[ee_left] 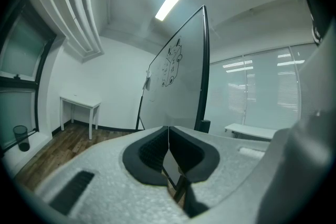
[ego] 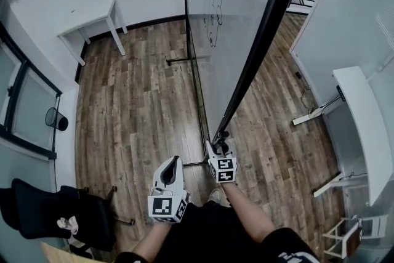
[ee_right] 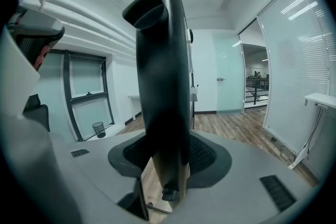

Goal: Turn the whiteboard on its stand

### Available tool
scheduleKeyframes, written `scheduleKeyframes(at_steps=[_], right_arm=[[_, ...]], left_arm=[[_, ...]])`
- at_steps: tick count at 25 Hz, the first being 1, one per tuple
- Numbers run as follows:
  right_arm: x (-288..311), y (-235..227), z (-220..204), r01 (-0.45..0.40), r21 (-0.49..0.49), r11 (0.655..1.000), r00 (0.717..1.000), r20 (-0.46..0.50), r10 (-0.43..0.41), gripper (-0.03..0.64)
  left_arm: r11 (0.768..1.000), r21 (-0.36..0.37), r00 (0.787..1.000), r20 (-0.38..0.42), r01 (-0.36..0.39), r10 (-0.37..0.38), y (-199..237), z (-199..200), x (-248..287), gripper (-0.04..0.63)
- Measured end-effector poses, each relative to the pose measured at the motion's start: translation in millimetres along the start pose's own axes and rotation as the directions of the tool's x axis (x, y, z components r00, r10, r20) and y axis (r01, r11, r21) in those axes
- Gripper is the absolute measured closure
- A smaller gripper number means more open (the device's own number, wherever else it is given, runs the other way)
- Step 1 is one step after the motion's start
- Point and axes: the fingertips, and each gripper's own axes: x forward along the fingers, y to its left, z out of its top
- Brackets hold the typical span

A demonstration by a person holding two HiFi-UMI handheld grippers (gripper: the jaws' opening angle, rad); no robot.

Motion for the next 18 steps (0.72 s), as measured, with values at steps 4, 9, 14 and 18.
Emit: scheduleKeyframes(at_steps=[4, 9, 14, 18], right_arm=[[2.3, -1.9, -0.5, 0.001, 0.002, 1.000, 1.000, -0.005, -0.001, 0.437], [-1.6, -1.2, -10.0, -0.024, -0.006, 1.000, 0.998, -0.061, 0.023, 0.436], [-27.0, -4.3, -17.5, -0.025, 0.018, 1.000, 0.995, -0.093, 0.026, 0.430], [-49.6, -10.2, -10.8, -0.010, 0.072, 0.997, 0.997, -0.079, 0.015, 0.430]], left_arm=[[1.000, -0.003, 1.000, 0.006, 0.002, -0.002, -2.8, 0.8, 3.3, 0.577], [1.000, 0.003, 1.000, 0.011, 0.006, -0.006, -6.2, 2.3, 5.5, 0.577], [1.000, 0.006, 1.000, 0.013, 0.007, -0.007, -8.9, 3.1, 5.0, 0.577], [1.000, 0.008, 1.000, 0.015, -0.001, 0.001, -4.0, 4.8, 5.3, 0.577]])
